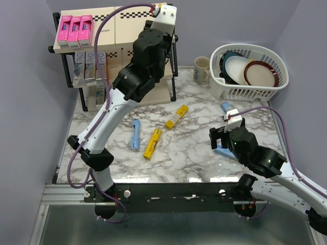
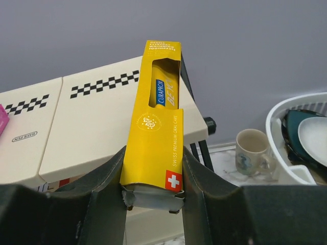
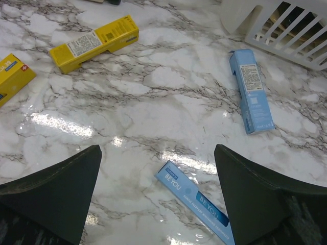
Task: Place and organize the toothpastes onto the shelf
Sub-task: Place the toothpaste on the shelf.
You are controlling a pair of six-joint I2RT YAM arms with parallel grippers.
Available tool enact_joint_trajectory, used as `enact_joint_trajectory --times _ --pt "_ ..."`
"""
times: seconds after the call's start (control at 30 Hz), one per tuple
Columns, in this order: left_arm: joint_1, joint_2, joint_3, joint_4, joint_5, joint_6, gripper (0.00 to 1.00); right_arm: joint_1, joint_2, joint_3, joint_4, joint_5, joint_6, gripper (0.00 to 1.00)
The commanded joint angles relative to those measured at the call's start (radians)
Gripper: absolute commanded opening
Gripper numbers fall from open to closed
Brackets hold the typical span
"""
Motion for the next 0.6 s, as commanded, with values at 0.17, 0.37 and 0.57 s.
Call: enact_joint_trajectory --times 0.17,0.37,0.57 --pt "0.112 0.136 0.120 0.078 -0.011 -0.125 0.33 0.002 0.017 -0.010 0.008 -0.027 0.009 1.00" --pt "0.155 0.182 0.126 0.092 -0.003 -0.139 0.33 0.002 0.019 -0.010 0.010 -0.034 0.006 1.00" --pt "0.202 0.170 0.109 0.072 -0.014 -0.139 0.33 0.002 0.024 -0.008 0.010 -0.045 0.003 1.00"
